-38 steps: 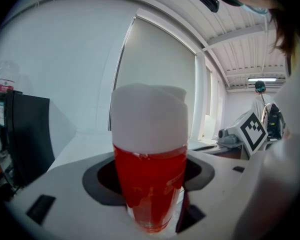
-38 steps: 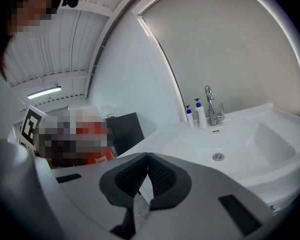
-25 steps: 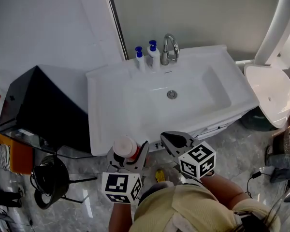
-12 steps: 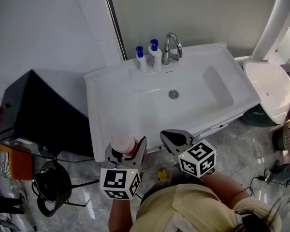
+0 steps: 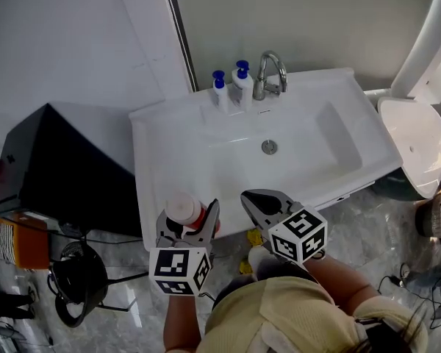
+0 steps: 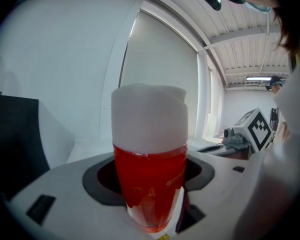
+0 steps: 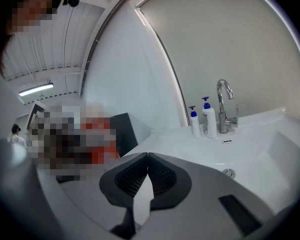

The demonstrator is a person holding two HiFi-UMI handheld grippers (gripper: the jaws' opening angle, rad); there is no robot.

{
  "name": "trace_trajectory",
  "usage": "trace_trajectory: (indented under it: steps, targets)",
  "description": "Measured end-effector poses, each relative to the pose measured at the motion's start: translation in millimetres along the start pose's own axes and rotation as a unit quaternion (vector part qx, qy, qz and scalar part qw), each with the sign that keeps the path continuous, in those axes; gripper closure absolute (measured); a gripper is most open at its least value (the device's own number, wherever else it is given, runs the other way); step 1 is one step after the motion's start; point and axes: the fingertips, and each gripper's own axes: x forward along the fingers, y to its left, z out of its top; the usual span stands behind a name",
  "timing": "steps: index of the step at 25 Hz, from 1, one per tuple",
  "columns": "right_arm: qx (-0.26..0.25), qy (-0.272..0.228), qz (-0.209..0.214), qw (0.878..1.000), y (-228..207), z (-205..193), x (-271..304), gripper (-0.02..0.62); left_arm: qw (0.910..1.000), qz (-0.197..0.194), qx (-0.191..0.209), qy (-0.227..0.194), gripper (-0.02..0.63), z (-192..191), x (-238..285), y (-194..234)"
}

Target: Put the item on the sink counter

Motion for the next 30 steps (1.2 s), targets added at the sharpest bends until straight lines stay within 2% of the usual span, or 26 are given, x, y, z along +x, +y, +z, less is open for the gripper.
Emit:
trace_trajectory:
  steps: [6,14,21,30]
  targets:
    - [-0.009,-0.004,0.016,1.000,-21,19,19,0.572,0.9997,0.023,-0.002,-0.002,0.293,11,30,19]
    - [-0.012,0.001,0.025,1.000,-56,39,43,0.572,0.9994,0.033,-0.004,-0.004,0.293,27,75,35]
    - [-0.005,0.009,0.027,1.000,-82,45,59,0.572,0.9987,0.051,0.005,-0.001,0.293,38,109,57]
    - [0.004,0.018,0.037,0.999,-100,48,82,0.572,0.9979,0.064,-0.002,0.003,0.293,43,141,81]
